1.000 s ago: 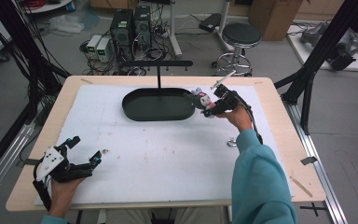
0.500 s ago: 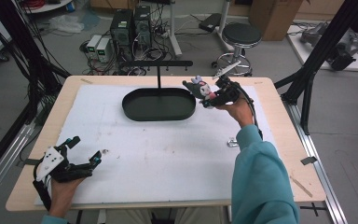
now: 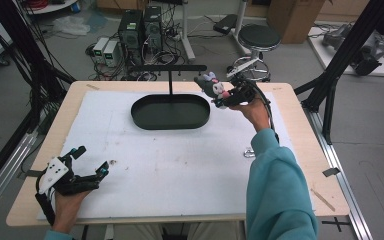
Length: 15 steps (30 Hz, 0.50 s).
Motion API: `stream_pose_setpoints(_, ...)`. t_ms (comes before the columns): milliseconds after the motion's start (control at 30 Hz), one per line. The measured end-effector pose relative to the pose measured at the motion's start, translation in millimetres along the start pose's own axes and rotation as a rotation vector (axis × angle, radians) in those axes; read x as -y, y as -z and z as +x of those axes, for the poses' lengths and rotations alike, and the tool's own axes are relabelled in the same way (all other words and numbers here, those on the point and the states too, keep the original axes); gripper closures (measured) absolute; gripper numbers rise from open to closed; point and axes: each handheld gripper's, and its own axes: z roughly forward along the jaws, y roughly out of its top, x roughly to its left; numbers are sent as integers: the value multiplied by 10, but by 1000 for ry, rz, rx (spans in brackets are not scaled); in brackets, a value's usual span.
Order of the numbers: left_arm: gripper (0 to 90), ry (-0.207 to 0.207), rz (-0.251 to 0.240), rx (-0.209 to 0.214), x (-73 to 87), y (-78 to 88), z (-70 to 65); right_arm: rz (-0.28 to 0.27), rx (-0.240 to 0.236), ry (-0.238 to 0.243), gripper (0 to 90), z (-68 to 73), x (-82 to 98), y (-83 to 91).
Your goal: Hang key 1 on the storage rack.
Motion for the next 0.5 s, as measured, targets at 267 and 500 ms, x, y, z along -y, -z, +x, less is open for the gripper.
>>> stream_pose_setpoints(267, 17, -2, 0, 1, 0, -1, -1, -21, 8, 9, 529, 5, -104, 26)
stream_pose_setpoints(500, 17, -1, -1, 0, 0, -3, -1, -48, 7, -9, 528, 1, -123, 6)
